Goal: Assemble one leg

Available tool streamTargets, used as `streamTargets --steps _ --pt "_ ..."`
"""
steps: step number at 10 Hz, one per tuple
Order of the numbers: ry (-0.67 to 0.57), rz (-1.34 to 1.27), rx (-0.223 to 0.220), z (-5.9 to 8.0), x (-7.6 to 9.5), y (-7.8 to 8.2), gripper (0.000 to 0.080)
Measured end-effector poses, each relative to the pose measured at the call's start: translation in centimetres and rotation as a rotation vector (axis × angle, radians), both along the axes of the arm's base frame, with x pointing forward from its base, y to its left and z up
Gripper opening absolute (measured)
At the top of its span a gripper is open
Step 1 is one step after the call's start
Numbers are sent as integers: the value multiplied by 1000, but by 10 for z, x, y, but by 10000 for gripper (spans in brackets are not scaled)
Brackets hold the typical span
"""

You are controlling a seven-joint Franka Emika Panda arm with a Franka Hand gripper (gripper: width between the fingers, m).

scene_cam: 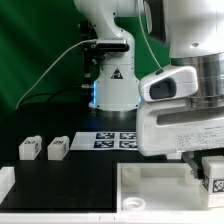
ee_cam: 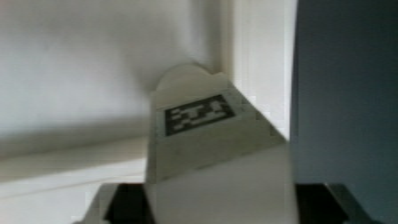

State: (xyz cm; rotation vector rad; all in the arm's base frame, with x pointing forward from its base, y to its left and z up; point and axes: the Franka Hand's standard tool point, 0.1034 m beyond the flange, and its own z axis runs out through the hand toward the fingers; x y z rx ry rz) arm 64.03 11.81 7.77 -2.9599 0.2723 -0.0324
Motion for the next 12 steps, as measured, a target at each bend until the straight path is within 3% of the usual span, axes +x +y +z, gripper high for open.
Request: streamTargets --steps 2,7,8,10,11,12 --pt "36 -272 27 -1 2 -5 307" --pt "100 -1081 169 -3 -7 -16 308" --pt "117 -1125 188 -3 -9 -16 308" --pt "112 -1092 185 -3 -9 -15 310" --pt "104 -1045 175 -3 -10 -13 377" --pt "86 -906 151 -1 -10 -7 517"
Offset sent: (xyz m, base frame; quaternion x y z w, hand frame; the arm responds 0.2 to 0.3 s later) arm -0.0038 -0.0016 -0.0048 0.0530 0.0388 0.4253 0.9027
